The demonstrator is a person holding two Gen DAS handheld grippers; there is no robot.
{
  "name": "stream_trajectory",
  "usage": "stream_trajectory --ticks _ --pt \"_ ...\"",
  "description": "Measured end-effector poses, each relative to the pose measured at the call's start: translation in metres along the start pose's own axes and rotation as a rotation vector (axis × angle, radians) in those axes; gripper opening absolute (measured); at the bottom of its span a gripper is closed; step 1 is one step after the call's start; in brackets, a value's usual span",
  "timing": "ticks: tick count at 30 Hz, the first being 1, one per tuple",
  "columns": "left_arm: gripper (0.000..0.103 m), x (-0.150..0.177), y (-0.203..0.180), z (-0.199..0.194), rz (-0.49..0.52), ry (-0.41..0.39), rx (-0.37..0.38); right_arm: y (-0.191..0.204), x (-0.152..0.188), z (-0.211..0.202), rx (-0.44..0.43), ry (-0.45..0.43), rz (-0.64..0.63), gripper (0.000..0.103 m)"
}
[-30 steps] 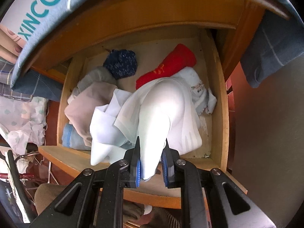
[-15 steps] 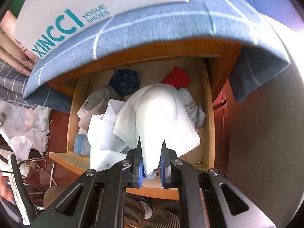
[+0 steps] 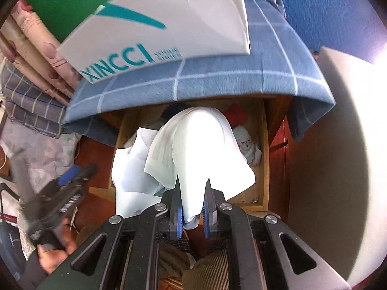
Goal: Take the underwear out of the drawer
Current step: 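Withdraw the left gripper from the shoe box back over the drawer, then carry the white garment with the right gripper into the shoe box and open it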
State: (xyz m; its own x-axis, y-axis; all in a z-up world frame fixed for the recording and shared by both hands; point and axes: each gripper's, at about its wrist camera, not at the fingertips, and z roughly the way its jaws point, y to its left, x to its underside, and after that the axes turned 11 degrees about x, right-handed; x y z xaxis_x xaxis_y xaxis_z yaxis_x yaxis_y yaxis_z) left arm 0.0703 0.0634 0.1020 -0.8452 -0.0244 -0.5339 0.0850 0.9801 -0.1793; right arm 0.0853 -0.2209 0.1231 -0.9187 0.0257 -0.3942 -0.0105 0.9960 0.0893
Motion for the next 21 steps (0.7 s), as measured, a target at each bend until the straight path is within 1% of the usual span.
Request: stream_trajectory --ticks 3,8,9,11,15,21 --pt "0.061 0.008 0.001 0.007 0.007 0.008 -0.029 0.003 0.001 -0.020 -0.001 -0.028 -0.020 0.011" --pt "0.061 0.014 0.003 0.016 0.003 0.033 -0.035 0.004 -0.001 -0.055 -0.026 -0.077 -0.012 0.011" --pt "0.061 0.015 0.003 0.017 0.001 0.034 -0.035 0.005 -0.004 -0.065 -0.039 -0.089 -0.009 0.011" --pt "0.061 0.016 0.003 0.016 0.003 0.031 -0.041 0.008 -0.008 -0.079 -0.037 -0.117 -0.014 0.011" --pt "0.061 0.017 0.001 0.018 0.012 0.034 -0.052 0.013 -0.026 -0.115 -0.039 -0.197 -0.029 0.011" --pt "0.061 0.018 0.002 0.020 0.009 0.040 -0.054 0.028 -0.062 -0.156 -0.052 -0.292 -0.025 0.010"
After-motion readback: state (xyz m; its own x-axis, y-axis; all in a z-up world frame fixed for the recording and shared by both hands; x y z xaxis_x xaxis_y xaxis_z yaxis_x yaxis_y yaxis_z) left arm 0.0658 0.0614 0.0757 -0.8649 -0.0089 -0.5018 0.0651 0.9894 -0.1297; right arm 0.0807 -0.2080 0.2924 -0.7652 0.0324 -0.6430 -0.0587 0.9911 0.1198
